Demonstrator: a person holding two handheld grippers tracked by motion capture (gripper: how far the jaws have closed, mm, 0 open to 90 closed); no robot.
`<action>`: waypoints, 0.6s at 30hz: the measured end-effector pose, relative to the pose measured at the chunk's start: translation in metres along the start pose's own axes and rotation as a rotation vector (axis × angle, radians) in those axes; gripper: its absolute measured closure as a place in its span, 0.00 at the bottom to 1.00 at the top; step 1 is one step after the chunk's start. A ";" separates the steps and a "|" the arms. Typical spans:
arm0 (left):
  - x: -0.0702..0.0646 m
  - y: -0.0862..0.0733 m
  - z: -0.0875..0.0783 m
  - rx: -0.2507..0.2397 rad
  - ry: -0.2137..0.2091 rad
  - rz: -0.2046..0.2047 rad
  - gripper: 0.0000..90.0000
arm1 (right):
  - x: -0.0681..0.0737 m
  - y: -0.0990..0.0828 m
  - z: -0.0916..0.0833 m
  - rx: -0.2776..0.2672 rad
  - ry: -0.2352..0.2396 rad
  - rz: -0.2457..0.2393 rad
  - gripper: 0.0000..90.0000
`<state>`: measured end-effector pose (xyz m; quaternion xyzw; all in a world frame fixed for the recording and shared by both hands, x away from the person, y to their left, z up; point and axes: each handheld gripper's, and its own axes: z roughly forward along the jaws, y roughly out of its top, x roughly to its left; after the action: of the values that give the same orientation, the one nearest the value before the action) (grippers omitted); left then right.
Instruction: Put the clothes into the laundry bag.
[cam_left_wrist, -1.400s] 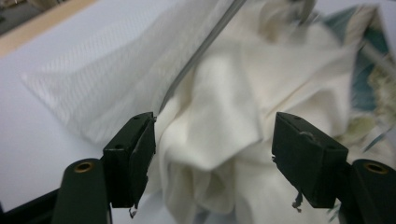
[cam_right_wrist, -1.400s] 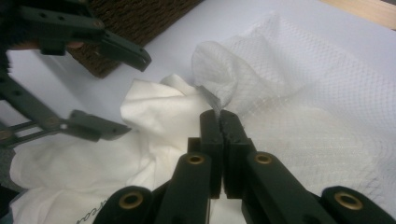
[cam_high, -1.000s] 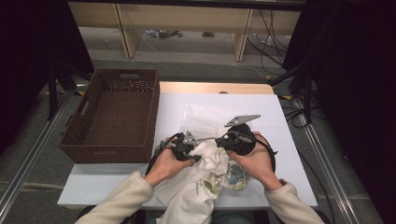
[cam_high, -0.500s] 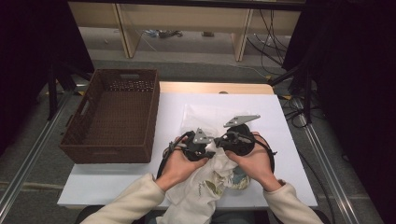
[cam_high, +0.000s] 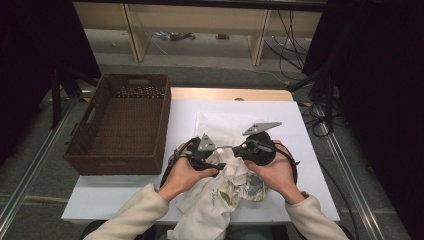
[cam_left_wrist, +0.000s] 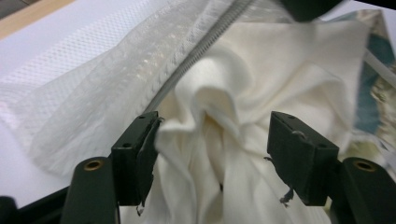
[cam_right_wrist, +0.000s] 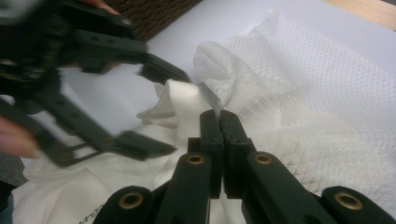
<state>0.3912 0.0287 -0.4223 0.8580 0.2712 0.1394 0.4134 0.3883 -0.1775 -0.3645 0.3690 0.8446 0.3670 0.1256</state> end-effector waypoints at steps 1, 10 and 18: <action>-0.002 -0.002 -0.004 -0.003 -0.008 -0.005 0.37 | 0.000 0.000 0.000 0.001 0.000 0.007 1.00; -0.019 -0.018 0.020 0.109 -0.065 0.052 0.43 | 0.003 0.000 0.002 0.022 0.004 -0.005 1.00; -0.017 -0.011 0.034 0.140 -0.025 0.070 0.90 | 0.005 -0.001 0.004 0.035 0.009 -0.026 1.00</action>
<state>0.3895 0.0032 -0.4522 0.8955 0.2447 0.1236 0.3507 0.3861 -0.1719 -0.3672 0.3587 0.8561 0.3521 0.1200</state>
